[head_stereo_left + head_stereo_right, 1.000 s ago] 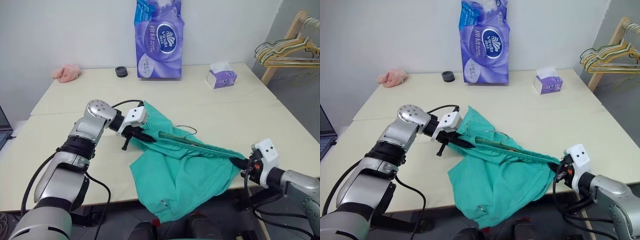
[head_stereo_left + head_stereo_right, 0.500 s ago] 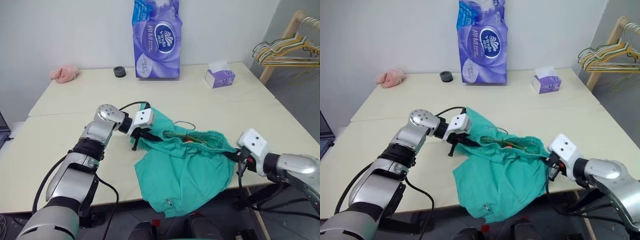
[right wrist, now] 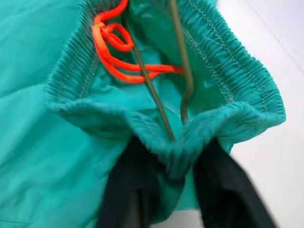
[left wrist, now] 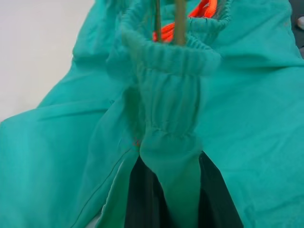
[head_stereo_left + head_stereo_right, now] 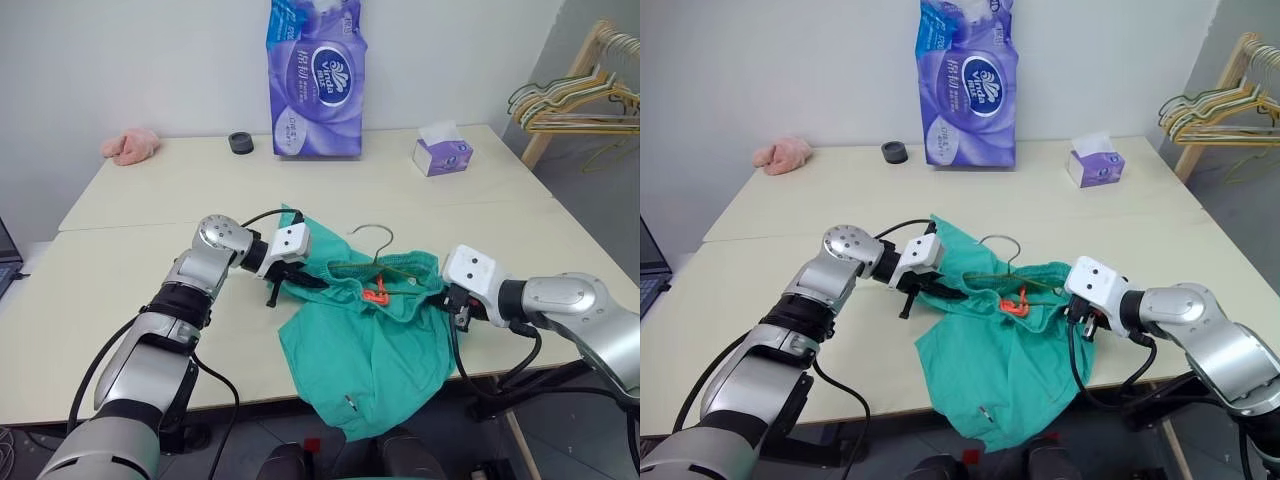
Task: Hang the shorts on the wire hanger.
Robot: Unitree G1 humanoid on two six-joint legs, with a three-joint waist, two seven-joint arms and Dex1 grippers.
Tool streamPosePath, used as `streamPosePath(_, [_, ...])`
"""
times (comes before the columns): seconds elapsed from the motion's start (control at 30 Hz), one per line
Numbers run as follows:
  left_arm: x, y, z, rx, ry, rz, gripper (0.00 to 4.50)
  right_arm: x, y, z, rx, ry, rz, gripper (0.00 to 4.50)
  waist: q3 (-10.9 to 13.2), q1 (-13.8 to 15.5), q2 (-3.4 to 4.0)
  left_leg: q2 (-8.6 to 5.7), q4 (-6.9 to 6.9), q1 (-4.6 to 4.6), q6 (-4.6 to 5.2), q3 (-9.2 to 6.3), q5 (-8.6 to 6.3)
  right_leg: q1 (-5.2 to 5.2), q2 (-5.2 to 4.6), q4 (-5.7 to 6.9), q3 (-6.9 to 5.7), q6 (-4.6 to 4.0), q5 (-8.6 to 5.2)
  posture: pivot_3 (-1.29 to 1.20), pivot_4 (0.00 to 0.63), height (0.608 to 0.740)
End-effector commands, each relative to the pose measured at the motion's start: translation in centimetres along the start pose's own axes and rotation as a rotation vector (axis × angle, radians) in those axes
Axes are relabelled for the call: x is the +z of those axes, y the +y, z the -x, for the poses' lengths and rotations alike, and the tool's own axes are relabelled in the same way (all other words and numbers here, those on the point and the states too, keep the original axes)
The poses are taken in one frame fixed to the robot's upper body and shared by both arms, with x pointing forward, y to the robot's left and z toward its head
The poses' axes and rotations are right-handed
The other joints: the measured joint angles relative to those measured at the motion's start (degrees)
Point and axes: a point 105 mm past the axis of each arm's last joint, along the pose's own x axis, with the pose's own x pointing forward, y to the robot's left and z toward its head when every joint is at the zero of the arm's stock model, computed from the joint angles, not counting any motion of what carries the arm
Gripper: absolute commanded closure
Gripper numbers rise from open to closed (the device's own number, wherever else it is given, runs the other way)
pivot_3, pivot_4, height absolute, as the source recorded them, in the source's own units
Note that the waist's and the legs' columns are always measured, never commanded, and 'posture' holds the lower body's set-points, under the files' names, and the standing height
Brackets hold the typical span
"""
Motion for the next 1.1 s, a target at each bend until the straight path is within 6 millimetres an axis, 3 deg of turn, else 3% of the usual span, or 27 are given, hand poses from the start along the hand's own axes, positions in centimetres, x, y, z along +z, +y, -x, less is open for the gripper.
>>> streamPosePath(0.03, [1.0,0.3,0.4,0.014,-0.008,-0.047,4.50,0.5,-0.6,1.5,-0.018,0.012,0.060,2.06,0.00,-0.02,0.00,0.00,0.00,0.00,0.00,0.00,0.00,0.00,0.00,0.00,0.00,0.00,0.00,-0.21,0.072,0.740])
streamPosePath(0.2, [0.9,0.2,0.4,0.013,-0.009,-0.046,4.50,-1.2,-0.6,2.2,-0.025,0.093,0.024,0.34,0.00,-0.02,0.00,0.00,-0.01,0.01,0.00,0.00,0.00,0.00,-0.01,-0.01,0.00,0.00,0.00,-0.21,0.072,0.740])
streamPosePath(0.47, [1.0,0.3,0.2,0.011,-0.014,-0.051,4.50,-3.6,-0.5,0.9,-0.011,0.124,-0.056,0.34,0.00,-0.03,-0.01,0.00,0.00,0.01,0.00,0.01,0.00,0.01,-0.01,0.00,0.01,0.00,0.00,-0.22,0.070,0.740])
streamPosePath(0.63, [1.1,0.3,0.2,0.012,-0.016,-0.049,4.50,-3.6,-1.1,-0.5,0.001,0.100,-0.069,0.34,0.00,-0.08,0.01,0.00,0.00,0.01,0.00,0.02,0.00,0.00,0.00,0.01,0.01,0.00,0.00,-0.22,0.067,0.740])
streamPosePath(0.77, [1.1,0.4,0.2,0.015,-0.017,-0.049,4.50,-3.2,-1.7,-2.7,0.045,0.071,-0.077,0.34,0.00,-0.53,0.01,0.00,0.00,0.04,0.00,0.02,0.00,0.01,0.00,0.01,0.01,-0.03,0.02,-0.21,0.061,0.740])
streamPosePath(0.97, [1.2,0.5,0.5,0.024,-0.019,-0.046,4.50,-3.9,-0.9,-4.4,0.128,0.095,-0.091,0.34,-0.01,-0.83,0.01,-0.05,0.00,-0.02,0.00,-0.03,-0.01,0.00,-0.04,-0.01,-0.02,-0.28,0.17,-0.20,0.059,0.740])
streamPosePath(1.1, [1.2,0.5,0.5,0.030,-0.025,-0.041,4.50,-3.9,-0.2,-4.9,0.153,0.087,-0.110,1.57,-0.01,-1.23,0.01,-0.06,0.02,-0.01,0.00,-0.03,-0.01,0.00,-0.06,0.01,-0.03,-0.28,0.17,-0.20,0.059,0.740])
